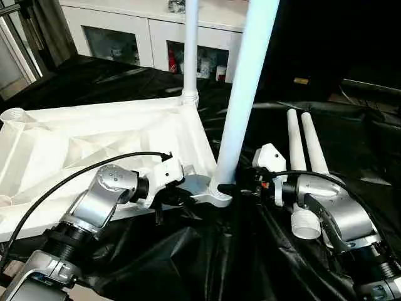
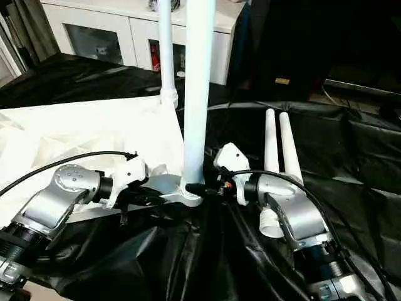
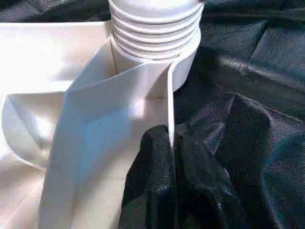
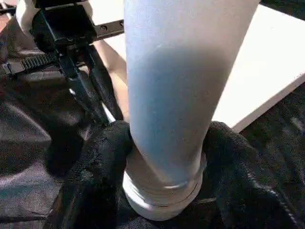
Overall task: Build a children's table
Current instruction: Rotate leg to tighten
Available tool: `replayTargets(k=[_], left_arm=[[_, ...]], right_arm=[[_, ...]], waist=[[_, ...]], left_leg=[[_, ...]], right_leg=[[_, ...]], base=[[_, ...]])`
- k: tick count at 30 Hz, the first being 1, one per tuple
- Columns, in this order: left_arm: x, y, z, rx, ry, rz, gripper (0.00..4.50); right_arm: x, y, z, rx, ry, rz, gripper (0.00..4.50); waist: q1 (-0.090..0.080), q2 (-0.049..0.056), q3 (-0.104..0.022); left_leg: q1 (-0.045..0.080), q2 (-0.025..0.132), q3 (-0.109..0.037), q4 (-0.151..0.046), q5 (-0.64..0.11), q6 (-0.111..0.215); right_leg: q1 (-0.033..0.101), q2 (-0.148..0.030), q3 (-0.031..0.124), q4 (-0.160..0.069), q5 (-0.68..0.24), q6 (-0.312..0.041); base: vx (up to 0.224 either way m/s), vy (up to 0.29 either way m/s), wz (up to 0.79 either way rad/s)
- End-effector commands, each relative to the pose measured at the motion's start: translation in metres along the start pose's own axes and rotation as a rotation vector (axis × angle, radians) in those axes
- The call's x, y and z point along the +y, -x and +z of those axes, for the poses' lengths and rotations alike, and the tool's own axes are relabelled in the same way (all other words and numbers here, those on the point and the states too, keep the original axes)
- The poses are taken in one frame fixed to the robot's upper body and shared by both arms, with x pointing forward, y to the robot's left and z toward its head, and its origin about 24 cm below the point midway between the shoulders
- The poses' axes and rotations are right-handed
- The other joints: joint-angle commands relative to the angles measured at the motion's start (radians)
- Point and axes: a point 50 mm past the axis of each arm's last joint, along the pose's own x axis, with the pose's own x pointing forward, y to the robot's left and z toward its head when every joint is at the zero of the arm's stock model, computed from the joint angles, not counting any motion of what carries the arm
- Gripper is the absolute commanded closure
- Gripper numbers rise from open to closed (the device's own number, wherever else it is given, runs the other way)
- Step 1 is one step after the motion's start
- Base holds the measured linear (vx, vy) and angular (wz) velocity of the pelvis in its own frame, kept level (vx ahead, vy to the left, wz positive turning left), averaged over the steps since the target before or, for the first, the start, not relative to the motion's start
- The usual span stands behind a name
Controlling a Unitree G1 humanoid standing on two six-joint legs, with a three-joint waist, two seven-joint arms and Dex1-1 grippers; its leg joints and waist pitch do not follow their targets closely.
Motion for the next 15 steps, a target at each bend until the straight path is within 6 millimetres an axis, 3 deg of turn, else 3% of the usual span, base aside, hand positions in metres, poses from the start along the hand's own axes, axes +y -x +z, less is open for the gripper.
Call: replayTargets(k=[1,7,15], left_arm=[[-0.005,-0.008,0.027,-0.136,-0.091,-0.058,4.50],[-0.005,-0.009,0.027,-0.135,-0.091,-0.055,4.50],[-0.004,-0.010,0.028,-0.134,-0.094,-0.057,4.50]], right_arm=[[0.011,-0.012,-0.015,0.068,-0.051,0.067,1.60],[0.008,-0.016,-0.017,0.054,-0.074,0.052,0.97],[0.004,-0.025,-0.017,0.060,-0.034,-0.002,0.78]], waist=[[0.000,-0.004,-0.064],[0.001,-0.003,-0.065],[0.002,-0.002,-0.066]], left_leg=[[-0.005,0.030,-0.001,-0.060,-0.021,0.052],[-0.004,0.030,0.000,-0.058,-0.021,0.051],[-0.004,0.030,0.000,-0.059,-0.027,0.042]], right_leg=[[0.065,-0.076,0.045,-0.057,0.016,-0.220],[0.064,-0.078,0.045,-0.056,0.022,-0.228],[0.065,-0.078,0.044,-0.055,0.014,-0.224]], base=[[0.000,0.000,0.00],[0.000,0.000,0.00],[0.000,0.000,0.00]])
